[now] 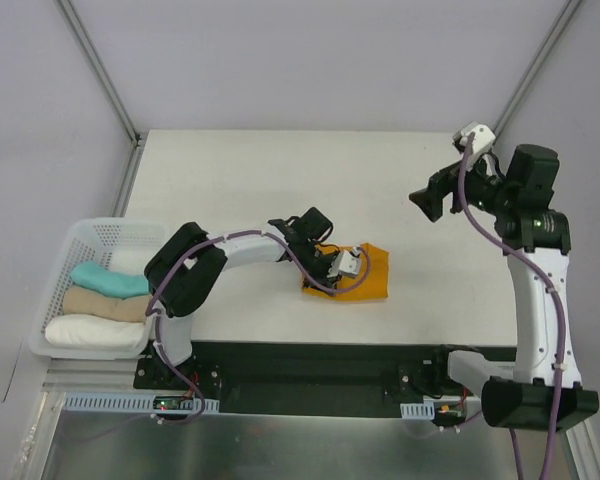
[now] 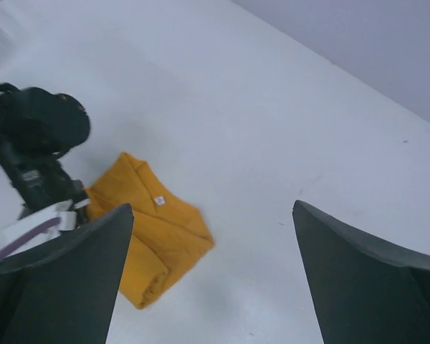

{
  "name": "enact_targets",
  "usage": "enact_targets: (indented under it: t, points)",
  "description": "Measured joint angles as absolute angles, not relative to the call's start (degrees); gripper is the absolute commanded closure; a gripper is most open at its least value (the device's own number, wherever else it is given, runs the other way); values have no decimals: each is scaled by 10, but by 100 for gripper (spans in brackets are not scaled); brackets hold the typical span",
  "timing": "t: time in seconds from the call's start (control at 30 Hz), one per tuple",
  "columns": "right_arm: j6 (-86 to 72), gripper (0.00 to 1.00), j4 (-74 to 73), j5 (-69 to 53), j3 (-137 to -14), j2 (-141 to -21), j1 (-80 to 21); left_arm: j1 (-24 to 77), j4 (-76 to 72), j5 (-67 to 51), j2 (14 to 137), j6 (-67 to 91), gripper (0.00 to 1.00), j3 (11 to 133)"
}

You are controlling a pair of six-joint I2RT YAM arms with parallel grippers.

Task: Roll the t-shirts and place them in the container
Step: Roll the T-shirt to the center of the board.

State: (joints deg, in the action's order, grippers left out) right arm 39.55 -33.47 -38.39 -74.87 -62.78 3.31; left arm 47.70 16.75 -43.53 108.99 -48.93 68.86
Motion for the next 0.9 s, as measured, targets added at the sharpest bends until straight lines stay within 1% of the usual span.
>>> enact_targets:
  t: [0.07,0.1,0.17,0.23,0.3,0.4,0.47,0.53,0.7,0.8,0.87,0.9]
  points:
    - [354,4,-335,-422,-784,-663,31,467,188,-465,1104,-471,100,705]
    - [349,4,-327,-435,-780,-677,28,461,197,-478,1110,-460,100,713]
    - [383,4,-315,-413,-712,-686,0,452,213,-504,1122,-444,100,726]
    - [442,4,-309,-360,-574,-641,-74,443,231,-529,1135,-429,100,739]
    - [507,4,-325,-329,-442,-560,-163,437,245,-552,1149,-416,100,753]
    - [574,4,-341,-297,-334,-425,-245,429,266,-577,1163,-402,100,768]
    - [604,4,-324,-272,-310,-376,-293,425,280,-592,1171,-396,100,776]
    - [622,4,-291,-248,-301,-375,-333,423,292,-603,1178,-393,100,781]
    - [658,4,-223,-211,-284,-421,-394,417,320,-631,1193,-384,100,792]
    - [678,4,-200,-203,-282,-464,-408,415,331,-643,1200,-382,100,796]
    - [691,1,-176,-199,-278,-496,-411,415,338,-647,1203,-381,100,799]
    - [695,5,-168,-197,-275,-507,-411,415,340,-649,1205,-380,100,801]
